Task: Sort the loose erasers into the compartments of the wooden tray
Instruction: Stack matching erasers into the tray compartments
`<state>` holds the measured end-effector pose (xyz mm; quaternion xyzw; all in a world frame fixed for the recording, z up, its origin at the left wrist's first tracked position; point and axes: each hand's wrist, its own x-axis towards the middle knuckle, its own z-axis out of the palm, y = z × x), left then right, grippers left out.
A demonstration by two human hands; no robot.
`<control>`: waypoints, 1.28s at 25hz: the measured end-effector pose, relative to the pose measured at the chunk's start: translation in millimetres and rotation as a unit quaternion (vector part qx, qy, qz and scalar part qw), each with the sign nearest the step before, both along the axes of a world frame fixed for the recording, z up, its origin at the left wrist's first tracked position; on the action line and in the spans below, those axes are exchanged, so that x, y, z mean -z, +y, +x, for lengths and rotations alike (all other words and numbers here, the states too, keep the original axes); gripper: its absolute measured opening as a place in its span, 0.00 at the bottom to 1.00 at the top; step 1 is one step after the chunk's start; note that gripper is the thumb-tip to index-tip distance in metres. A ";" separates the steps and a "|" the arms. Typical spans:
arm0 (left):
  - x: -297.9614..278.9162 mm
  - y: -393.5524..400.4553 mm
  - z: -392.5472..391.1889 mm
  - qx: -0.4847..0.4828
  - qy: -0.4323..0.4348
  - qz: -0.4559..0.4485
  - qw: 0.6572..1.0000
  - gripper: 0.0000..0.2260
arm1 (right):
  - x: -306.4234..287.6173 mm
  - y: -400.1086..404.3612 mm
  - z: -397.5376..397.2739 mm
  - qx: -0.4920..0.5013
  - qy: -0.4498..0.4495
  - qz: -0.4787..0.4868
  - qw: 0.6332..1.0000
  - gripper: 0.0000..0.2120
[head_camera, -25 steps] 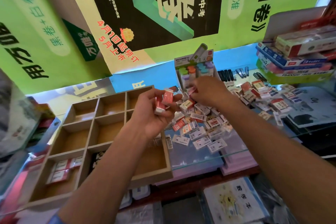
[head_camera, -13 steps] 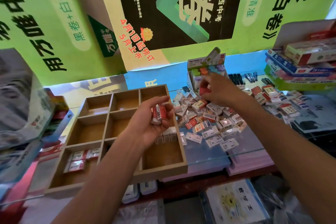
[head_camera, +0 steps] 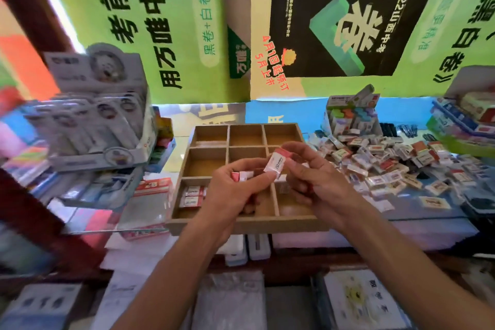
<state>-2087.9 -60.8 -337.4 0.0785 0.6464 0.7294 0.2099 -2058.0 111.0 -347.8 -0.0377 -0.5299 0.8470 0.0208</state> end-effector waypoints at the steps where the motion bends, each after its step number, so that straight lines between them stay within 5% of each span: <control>1: 0.3 -10.8 1.2 -0.017 0.001 0.003 1.000 0.09 | -0.9 -12.8 -1.2 -0.002 0.000 0.007 1.000 0.13; 3: 1.0 -38.9 -0.4 -0.064 0.008 0.000 0.998 0.07 | -6.3 -40.6 -2.8 -0.007 0.012 0.100 0.995 0.11; 5: 2.7 -67.0 -8.1 -0.095 0.017 -0.015 0.995 0.05 | -14.4 -61.5 -4.9 0.005 0.067 0.313 0.947 0.13; 8: 1.1 -95.8 -22.2 -0.096 0.024 -0.049 0.994 0.04 | -19.5 -81.7 -17.1 0.023 0.201 0.604 0.771 0.16; 10: -1.1 -104.1 -29.9 -0.084 0.032 -0.072 0.993 0.03 | -19.0 -91.0 -29.3 0.026 0.227 0.687 0.689 0.17; 14: 14.5 -114.5 -45.1 -0.104 0.061 -0.136 0.983 0.03 | -2.6 -101.4 -46.8 0.003 0.136 0.729 0.671 0.13; 18: 49.8 -121.7 -58.7 -0.122 0.146 -0.302 0.934 0.08 | 9.0 -109.8 -57.5 -0.075 0.014 0.790 0.608 0.14; 25: 62.1 -121.1 -69.2 -0.069 0.175 -0.369 0.910 0.11 | 20.6 -137.3 -65.3 -0.038 0.039 0.858 0.511 0.13; 32: 63.9 -119.8 -66.3 -0.066 0.173 -0.370 0.910 0.14 | 21.0 -132.4 -61.6 -0.043 0.059 0.850 0.521 0.13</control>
